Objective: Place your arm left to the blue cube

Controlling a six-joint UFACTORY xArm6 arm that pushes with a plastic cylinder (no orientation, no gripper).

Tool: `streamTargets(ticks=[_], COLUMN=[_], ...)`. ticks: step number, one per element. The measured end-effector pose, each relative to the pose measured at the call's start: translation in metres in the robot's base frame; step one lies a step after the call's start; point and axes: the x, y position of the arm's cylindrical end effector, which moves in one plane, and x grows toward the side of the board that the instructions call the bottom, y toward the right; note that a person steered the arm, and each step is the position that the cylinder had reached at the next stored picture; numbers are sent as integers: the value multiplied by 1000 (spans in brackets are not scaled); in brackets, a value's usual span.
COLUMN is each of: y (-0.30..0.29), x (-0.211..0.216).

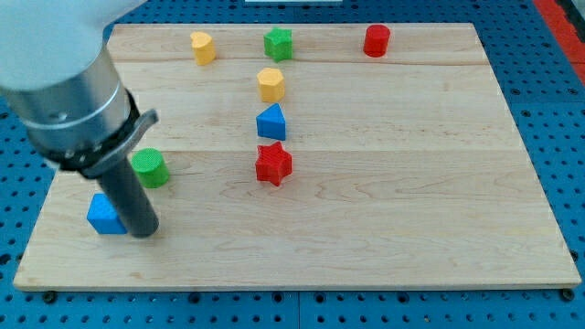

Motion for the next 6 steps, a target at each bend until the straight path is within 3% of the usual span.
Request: streamTargets(ticks=[1,2,6], y=[-37,-135,-104], x=[45,41,-1])
